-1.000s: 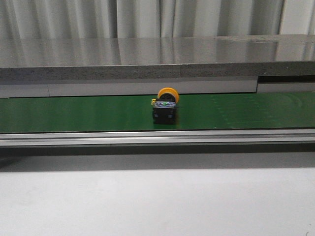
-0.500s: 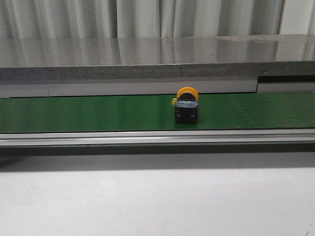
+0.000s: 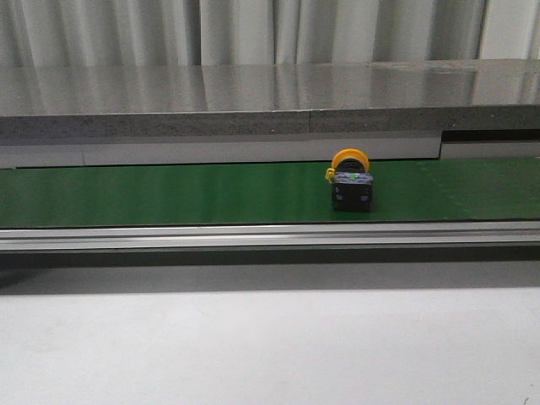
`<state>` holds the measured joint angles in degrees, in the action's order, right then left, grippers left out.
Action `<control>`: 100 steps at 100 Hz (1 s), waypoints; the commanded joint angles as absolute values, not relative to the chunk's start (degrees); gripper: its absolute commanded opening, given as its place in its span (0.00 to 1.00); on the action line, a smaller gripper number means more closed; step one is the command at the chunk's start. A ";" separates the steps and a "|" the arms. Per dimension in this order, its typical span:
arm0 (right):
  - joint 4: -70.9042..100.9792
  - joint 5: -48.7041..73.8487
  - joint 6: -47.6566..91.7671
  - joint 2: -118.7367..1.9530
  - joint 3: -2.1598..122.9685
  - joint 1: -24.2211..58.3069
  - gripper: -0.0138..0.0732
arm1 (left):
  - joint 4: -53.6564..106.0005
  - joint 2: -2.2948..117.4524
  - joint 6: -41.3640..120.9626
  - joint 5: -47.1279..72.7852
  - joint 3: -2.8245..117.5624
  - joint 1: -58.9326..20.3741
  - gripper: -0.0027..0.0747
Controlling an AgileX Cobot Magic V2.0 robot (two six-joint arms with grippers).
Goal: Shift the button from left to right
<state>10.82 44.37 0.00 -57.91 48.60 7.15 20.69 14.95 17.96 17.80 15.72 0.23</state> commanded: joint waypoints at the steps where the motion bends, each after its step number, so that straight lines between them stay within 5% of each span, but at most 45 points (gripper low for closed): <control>1: 10.96 41.43 0.00 -57.30 50.76 6.97 0.92 | 21.60 15.33 17.98 13.99 17.26 -0.19 0.01; 100: 10.04 26.55 0.00 -77.10 56.07 6.97 0.88 | 21.60 15.33 17.98 13.99 17.26 -0.19 0.01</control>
